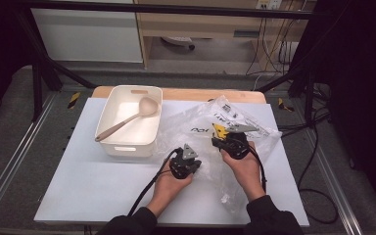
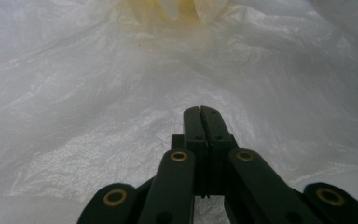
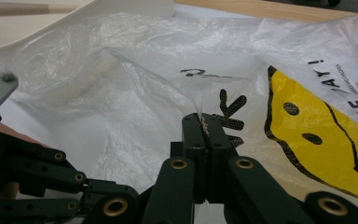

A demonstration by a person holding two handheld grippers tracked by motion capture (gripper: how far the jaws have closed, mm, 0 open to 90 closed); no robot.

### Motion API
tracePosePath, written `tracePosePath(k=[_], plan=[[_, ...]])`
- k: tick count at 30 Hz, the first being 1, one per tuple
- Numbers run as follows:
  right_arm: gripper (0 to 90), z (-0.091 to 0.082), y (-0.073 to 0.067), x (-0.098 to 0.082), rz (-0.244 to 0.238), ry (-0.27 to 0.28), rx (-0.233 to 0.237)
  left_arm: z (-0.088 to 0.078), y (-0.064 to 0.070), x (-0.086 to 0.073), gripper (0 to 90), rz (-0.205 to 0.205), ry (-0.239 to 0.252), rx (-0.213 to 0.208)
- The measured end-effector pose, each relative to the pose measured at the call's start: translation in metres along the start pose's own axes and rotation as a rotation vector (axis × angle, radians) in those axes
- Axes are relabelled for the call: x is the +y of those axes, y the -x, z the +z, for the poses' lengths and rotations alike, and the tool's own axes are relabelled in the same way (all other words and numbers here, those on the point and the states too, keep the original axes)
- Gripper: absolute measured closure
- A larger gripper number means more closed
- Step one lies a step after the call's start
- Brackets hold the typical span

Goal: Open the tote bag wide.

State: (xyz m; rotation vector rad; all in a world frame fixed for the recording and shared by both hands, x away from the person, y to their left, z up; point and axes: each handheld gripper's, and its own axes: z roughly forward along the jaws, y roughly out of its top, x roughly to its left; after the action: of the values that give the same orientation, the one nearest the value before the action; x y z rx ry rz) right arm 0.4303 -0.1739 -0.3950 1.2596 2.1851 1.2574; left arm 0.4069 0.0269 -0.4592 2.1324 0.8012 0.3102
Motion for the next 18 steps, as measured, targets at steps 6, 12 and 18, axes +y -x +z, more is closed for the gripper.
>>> tracePosePath(k=[6,12,18], plan=[[90.0,0.0,0.002,0.008,0.017,0.033,-0.025,0.001,-0.001,0.0,90.0,-0.012,-0.012,-0.009],[90.0,0.004,0.0,0.021,0.023,0.035,-0.057,0.002,0.0,0.0,90.0,0.002,-0.01,0.004],[90.0,-0.001,0.001,0.041,0.023,0.057,-0.094,0.002,0.0,0.0,90.0,-0.005,-0.008,-0.001]])
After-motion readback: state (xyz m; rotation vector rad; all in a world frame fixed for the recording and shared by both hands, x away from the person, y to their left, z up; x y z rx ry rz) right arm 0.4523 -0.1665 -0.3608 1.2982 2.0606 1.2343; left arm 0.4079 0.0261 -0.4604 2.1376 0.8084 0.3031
